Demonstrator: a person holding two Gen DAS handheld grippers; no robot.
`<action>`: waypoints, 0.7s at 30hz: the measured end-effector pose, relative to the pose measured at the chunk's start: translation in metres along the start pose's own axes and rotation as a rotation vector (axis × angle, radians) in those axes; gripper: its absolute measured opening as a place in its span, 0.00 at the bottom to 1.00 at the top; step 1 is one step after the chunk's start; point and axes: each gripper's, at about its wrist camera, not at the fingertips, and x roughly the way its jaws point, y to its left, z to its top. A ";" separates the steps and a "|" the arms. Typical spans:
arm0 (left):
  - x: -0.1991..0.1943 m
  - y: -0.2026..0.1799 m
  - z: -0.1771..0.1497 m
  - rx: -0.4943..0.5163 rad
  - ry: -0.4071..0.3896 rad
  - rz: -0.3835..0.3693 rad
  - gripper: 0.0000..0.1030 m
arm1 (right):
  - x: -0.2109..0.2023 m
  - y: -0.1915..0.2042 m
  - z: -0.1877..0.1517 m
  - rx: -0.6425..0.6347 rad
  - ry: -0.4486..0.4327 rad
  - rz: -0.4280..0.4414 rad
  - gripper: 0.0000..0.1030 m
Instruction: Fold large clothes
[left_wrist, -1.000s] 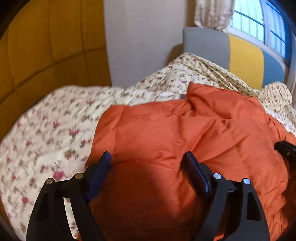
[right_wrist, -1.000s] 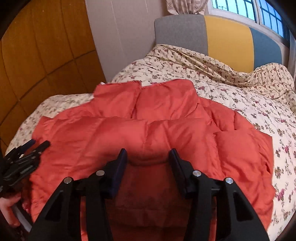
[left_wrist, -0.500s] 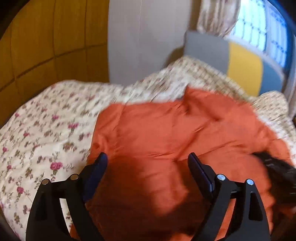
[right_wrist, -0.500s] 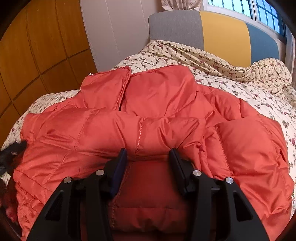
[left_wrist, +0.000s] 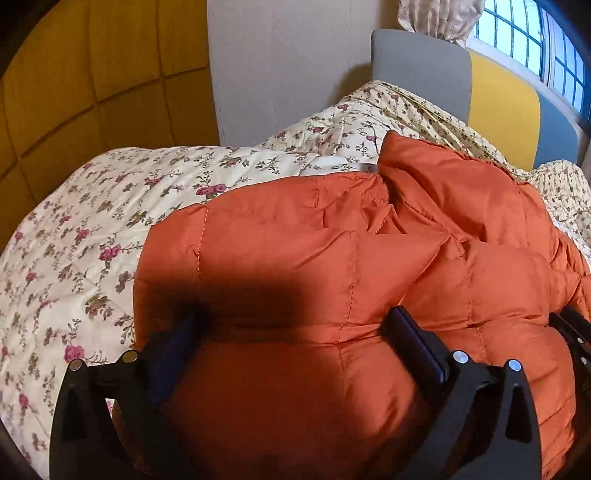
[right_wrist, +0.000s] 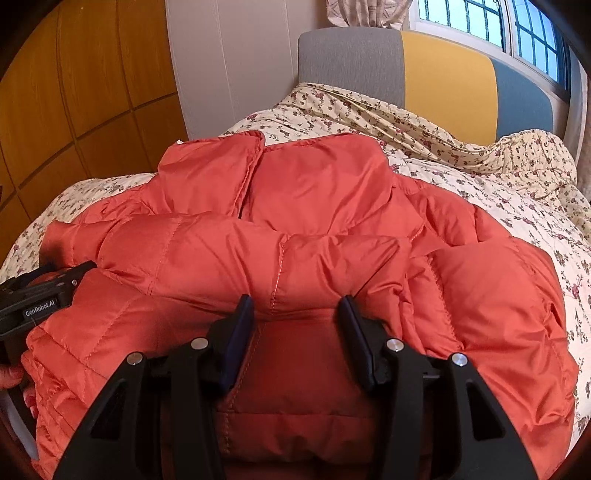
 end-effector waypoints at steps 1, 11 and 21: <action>-0.001 0.001 0.000 -0.004 0.001 -0.003 0.97 | -0.001 0.000 0.000 0.002 -0.001 0.002 0.48; -0.052 0.026 0.000 -0.059 -0.117 0.038 0.97 | -0.033 -0.025 0.024 0.160 -0.061 0.063 0.49; 0.020 0.058 0.005 -0.143 0.088 -0.077 0.97 | 0.018 -0.010 0.018 0.060 0.015 -0.046 0.50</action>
